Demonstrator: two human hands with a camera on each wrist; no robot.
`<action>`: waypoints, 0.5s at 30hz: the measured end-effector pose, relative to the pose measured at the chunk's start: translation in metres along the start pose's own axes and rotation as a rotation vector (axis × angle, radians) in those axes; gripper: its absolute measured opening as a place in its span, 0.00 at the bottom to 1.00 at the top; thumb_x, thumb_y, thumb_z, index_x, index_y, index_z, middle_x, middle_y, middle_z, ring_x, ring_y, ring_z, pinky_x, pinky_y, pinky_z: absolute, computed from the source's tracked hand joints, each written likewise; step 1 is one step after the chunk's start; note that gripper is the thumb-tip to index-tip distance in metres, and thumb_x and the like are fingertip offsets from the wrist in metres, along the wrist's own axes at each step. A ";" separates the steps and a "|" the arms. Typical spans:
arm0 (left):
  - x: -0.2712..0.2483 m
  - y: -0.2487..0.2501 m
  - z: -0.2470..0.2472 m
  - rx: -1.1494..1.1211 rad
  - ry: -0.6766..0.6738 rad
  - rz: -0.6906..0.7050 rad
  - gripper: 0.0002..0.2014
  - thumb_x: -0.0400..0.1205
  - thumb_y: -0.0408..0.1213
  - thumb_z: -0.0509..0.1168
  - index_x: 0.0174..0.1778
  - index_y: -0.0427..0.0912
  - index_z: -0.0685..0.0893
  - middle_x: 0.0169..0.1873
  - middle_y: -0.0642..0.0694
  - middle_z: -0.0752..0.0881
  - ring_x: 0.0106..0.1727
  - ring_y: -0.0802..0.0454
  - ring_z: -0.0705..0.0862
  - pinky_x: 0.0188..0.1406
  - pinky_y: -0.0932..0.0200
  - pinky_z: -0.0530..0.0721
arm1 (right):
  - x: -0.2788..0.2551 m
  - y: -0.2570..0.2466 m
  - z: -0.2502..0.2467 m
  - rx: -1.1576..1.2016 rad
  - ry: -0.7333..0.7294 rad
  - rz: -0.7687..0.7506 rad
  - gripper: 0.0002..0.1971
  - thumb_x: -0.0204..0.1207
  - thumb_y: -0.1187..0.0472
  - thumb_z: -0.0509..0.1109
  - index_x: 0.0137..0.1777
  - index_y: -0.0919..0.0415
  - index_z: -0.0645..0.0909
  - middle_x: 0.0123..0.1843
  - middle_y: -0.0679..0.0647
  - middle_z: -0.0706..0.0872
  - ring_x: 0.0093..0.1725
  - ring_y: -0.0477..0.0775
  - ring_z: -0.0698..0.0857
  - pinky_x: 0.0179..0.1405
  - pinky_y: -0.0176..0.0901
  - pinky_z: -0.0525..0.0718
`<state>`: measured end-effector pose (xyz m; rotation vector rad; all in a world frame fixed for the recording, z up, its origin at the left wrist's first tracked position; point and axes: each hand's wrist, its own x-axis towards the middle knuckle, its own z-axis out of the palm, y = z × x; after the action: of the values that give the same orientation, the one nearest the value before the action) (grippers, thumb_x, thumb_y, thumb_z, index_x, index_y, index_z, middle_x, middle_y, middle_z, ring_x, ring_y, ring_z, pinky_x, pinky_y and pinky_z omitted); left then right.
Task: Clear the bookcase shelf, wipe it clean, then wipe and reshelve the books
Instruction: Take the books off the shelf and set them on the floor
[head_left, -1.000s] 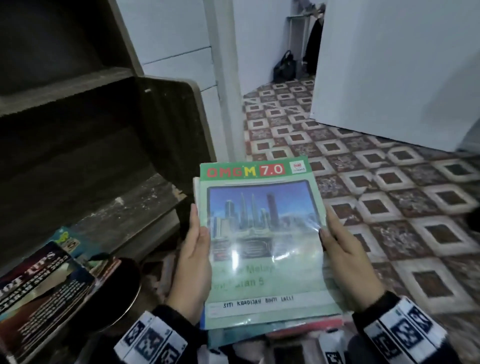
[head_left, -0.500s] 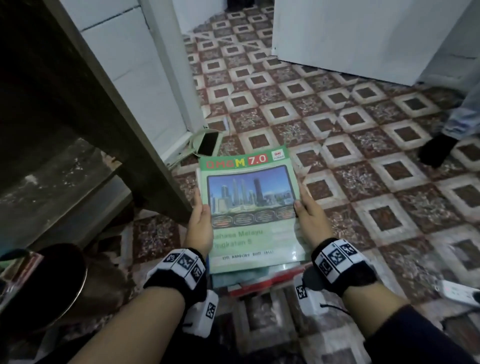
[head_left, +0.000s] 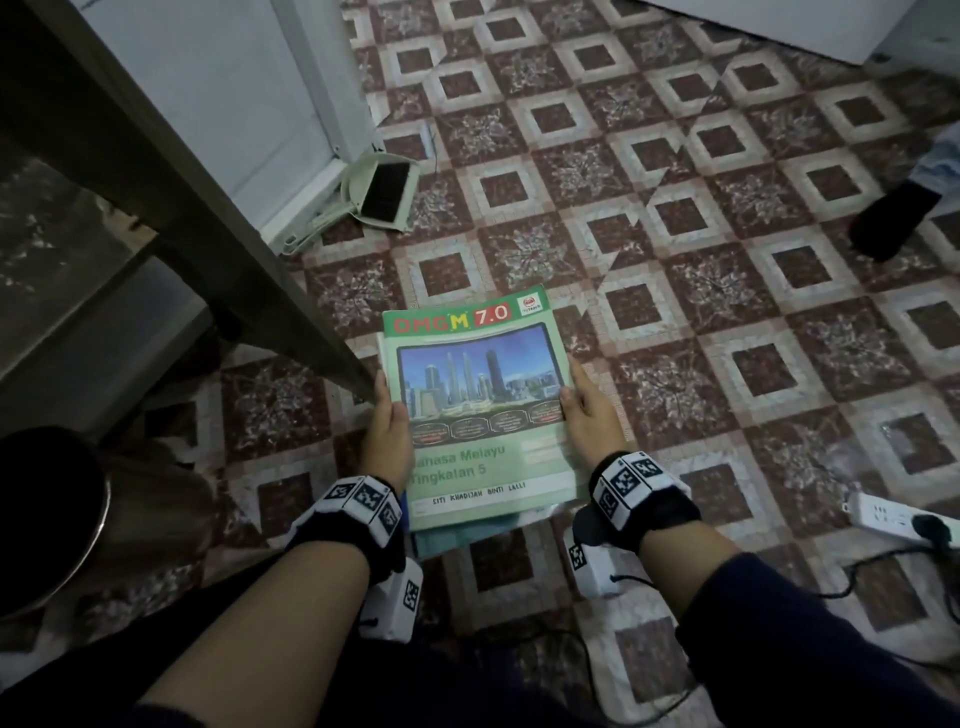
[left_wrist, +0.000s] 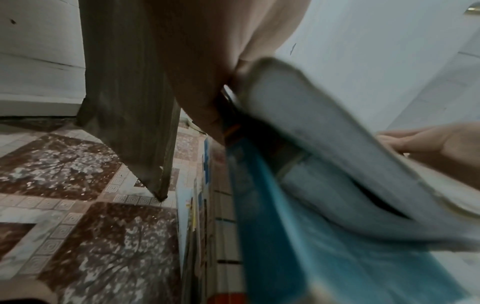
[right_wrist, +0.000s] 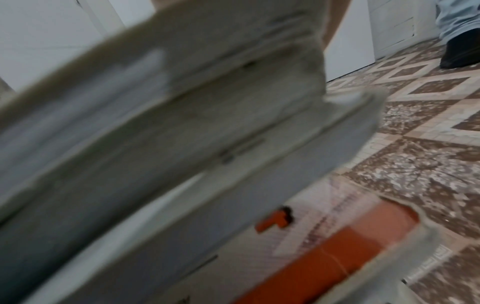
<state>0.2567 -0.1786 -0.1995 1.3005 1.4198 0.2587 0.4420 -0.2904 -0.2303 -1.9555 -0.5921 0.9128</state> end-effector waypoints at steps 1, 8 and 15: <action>0.003 -0.003 0.001 -0.004 -0.006 -0.016 0.25 0.92 0.40 0.43 0.85 0.60 0.47 0.62 0.55 0.72 0.27 0.60 0.62 0.21 0.69 0.65 | 0.001 0.003 0.001 -0.009 -0.003 0.004 0.25 0.87 0.65 0.56 0.83 0.59 0.59 0.82 0.54 0.66 0.81 0.51 0.64 0.69 0.27 0.60; 0.021 -0.021 0.015 -0.003 -0.012 -0.062 0.27 0.91 0.38 0.44 0.85 0.60 0.43 0.50 0.59 0.78 0.25 0.58 0.67 0.28 0.60 0.71 | 0.010 0.019 0.006 -0.166 -0.042 0.038 0.27 0.88 0.63 0.54 0.85 0.56 0.54 0.77 0.68 0.71 0.76 0.66 0.71 0.72 0.46 0.69; 0.026 -0.015 0.025 0.084 0.063 -0.138 0.28 0.90 0.43 0.49 0.85 0.59 0.47 0.71 0.46 0.63 0.55 0.46 0.76 0.52 0.57 0.77 | 0.023 0.029 0.015 -0.511 -0.012 0.055 0.27 0.88 0.60 0.53 0.85 0.56 0.53 0.69 0.64 0.71 0.64 0.64 0.74 0.62 0.44 0.70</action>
<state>0.2747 -0.1758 -0.2341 1.2651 1.5806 0.1502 0.4455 -0.2814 -0.2685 -2.4300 -0.8441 0.8642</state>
